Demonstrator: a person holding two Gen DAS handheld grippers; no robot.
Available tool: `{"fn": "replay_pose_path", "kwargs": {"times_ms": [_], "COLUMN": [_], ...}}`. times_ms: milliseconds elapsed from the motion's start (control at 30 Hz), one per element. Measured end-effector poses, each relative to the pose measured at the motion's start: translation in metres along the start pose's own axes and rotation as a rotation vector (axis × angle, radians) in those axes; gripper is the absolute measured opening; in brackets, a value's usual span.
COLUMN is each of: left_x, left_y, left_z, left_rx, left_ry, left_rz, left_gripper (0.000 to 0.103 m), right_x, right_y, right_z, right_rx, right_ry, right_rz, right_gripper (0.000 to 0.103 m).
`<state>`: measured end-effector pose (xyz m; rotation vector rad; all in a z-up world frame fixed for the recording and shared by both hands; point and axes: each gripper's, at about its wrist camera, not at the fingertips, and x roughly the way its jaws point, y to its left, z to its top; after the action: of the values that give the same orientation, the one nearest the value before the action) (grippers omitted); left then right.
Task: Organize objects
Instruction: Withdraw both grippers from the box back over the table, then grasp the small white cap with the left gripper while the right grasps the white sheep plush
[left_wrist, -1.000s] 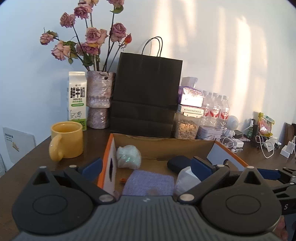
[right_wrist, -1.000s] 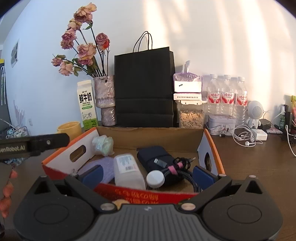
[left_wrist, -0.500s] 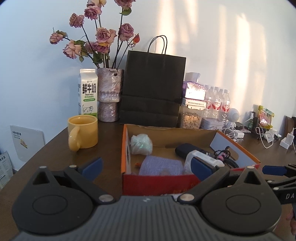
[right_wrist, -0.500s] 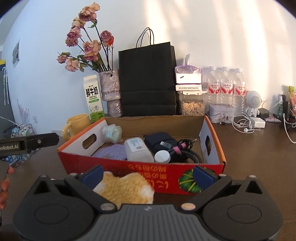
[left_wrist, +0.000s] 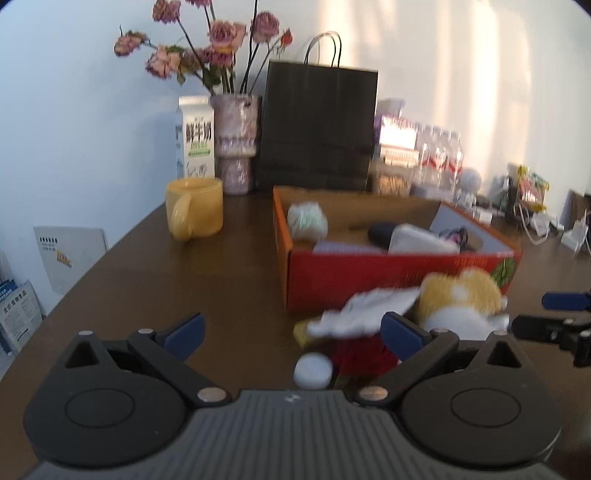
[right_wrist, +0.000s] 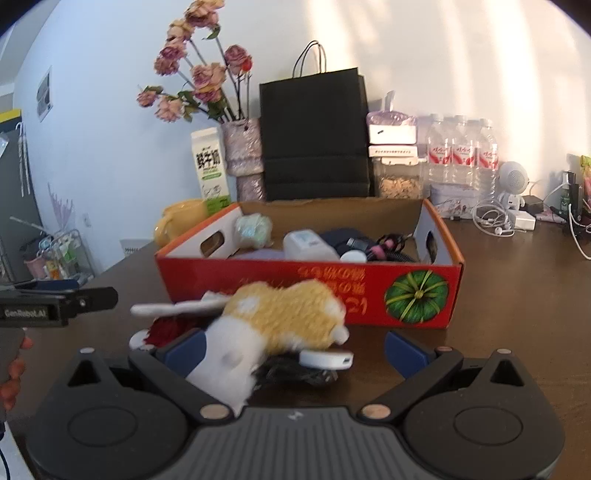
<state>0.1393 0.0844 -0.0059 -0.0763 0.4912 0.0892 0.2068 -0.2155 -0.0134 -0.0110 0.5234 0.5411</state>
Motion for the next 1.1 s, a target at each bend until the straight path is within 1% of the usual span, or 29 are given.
{"fn": "replay_pose_path", "kwargs": {"times_ms": [233, 333, 467, 600, 667, 733, 800, 967, 1067, 1100], "left_x": [0.005, 0.015, 0.031, 0.045, 0.050, 0.053, 0.056, 0.057, 0.057, 0.057], "left_y": [0.005, 0.003, -0.002, -0.008, -0.010, -0.010, -0.010, -0.007, -0.003, -0.002], "left_z": [-0.017, -0.020, -0.023, -0.022, -0.021, -0.020, -0.019, -0.019, -0.018, -0.018], "left_rx": [0.031, 0.037, 0.069, 0.102, 0.111, 0.114, 0.112, 0.107, 0.109, 0.108], "left_ry": [0.069, 0.099, 0.131, 0.147, 0.151, 0.157, 0.165, 0.165, 0.163, 0.162], "left_rz": [-0.006, -0.011, 0.007, 0.015, 0.011, 0.003, -0.008, -0.032, -0.031, -0.034], "left_gripper": [0.103, 0.103, 0.103, 0.102, 0.097, 0.088, 0.081, 0.077, 0.071, 0.068], "right_x": [-0.005, -0.005, -0.005, -0.006, -0.006, -0.005, -0.005, -0.002, 0.001, 0.001], "right_y": [0.012, 0.012, 0.012, 0.011, 0.010, 0.009, 0.009, 0.008, 0.007, 0.007], "right_z": [-0.009, -0.011, -0.014, -0.015, -0.016, -0.016, -0.016, -0.016, -0.017, -0.018], "right_rx": [-0.021, -0.017, -0.013, -0.008, -0.007, -0.005, -0.005, -0.002, -0.003, -0.004], "right_ry": [0.026, 0.031, 0.040, 0.043, 0.046, 0.049, 0.052, 0.059, 0.066, 0.068], "right_rz": [0.003, 0.002, 0.000, -0.008, -0.012, -0.014, -0.015, -0.019, -0.020, -0.020], "right_gripper": [0.103, 0.103, 0.103, 0.103, 0.103, 0.103, 0.103, 0.103, 0.103, 0.103]}}
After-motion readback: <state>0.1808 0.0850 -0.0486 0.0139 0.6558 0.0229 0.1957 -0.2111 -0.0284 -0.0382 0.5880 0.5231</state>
